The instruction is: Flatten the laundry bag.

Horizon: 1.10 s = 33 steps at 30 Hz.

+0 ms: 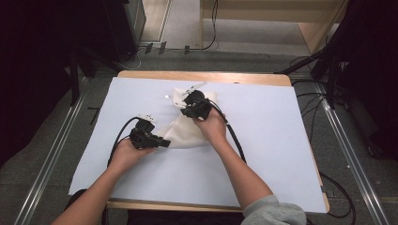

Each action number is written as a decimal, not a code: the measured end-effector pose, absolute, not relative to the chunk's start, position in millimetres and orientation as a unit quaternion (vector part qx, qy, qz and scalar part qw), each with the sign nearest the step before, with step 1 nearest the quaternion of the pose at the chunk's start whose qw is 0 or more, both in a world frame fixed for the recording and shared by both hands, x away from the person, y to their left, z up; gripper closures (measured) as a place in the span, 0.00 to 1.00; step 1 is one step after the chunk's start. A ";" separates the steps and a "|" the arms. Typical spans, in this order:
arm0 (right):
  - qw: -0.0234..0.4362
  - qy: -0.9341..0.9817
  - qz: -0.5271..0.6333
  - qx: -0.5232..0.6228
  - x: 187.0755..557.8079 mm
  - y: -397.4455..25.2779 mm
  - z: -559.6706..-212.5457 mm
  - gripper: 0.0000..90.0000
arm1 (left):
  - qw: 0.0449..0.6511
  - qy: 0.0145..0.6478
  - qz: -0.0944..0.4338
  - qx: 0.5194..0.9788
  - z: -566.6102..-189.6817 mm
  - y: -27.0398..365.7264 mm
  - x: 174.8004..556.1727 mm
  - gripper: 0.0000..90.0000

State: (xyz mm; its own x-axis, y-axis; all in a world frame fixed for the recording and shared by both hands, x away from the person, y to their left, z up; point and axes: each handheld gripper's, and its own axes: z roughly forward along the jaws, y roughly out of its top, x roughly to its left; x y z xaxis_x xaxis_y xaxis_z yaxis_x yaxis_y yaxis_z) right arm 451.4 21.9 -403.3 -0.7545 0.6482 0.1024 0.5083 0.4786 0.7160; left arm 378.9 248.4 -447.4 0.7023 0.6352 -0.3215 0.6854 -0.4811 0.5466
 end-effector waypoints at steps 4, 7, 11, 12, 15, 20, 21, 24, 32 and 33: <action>0.092 0.835 0.423 0.340 434.0 -16.7 -385.2 0.93 | 0.335 0.389 -0.036 0.857 -449.0 247.8 379.7 0.89; 0.095 0.826 0.433 0.348 425.9 -32.1 -382.2 0.93 | 0.331 0.389 -0.034 0.859 -449.0 247.7 380.5 0.89; 0.103 0.812 0.447 0.362 409.8 -65.1 -380.7 0.92 | 0.331 0.393 -0.036 0.857 -450.3 246.9 381.3 0.89; 0.104 0.808 0.449 0.367 406.2 -72.5 -381.1 0.92 | 0.330 0.394 -0.036 0.857 -450.4 246.8 381.7 0.89; 0.106 0.795 0.456 0.386 393.5 -99.9 -385.6 0.91 | 0.331 0.395 -0.037 0.856 -450.7 246.8 382.6 0.89; 0.101 0.785 0.455 0.408 381.0 -123.4 -392.9 0.90 | 0.330 0.399 -0.038 0.854 -450.9 247.5 384.0 0.89; 0.101 0.783 0.454 0.413 377.4 -128.8 -396.0 0.90 | 0.331 0.400 -0.038 0.854 -451.0 248.0 384.3 0.89; 0.101 0.778 0.446 0.431 366.8 -145.8 -407.4 0.88 | 0.329 0.401 -0.036 0.854 -450.6 248.9 385.1 0.89; 0.095 0.769 0.431 0.462 353.6 -179.8 -427.9 0.84 | 0.327 0.404 -0.035 0.854 -449.9 248.1 388.8 0.90; 0.099 0.770 0.428 0.462 353.0 -181.4 -429.2 0.82 | 0.327 0.405 -0.035 0.853 -449.9 248.1 389.6 0.91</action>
State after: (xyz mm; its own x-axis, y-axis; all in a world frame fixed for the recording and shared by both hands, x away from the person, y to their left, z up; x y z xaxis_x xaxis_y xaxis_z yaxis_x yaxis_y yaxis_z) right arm 353.0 -181.4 -429.2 -0.5532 0.7964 0.2443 0.6275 0.2055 0.7510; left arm 389.6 248.1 -449.9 0.6690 0.6683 -0.3252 0.7145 -0.4579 0.5290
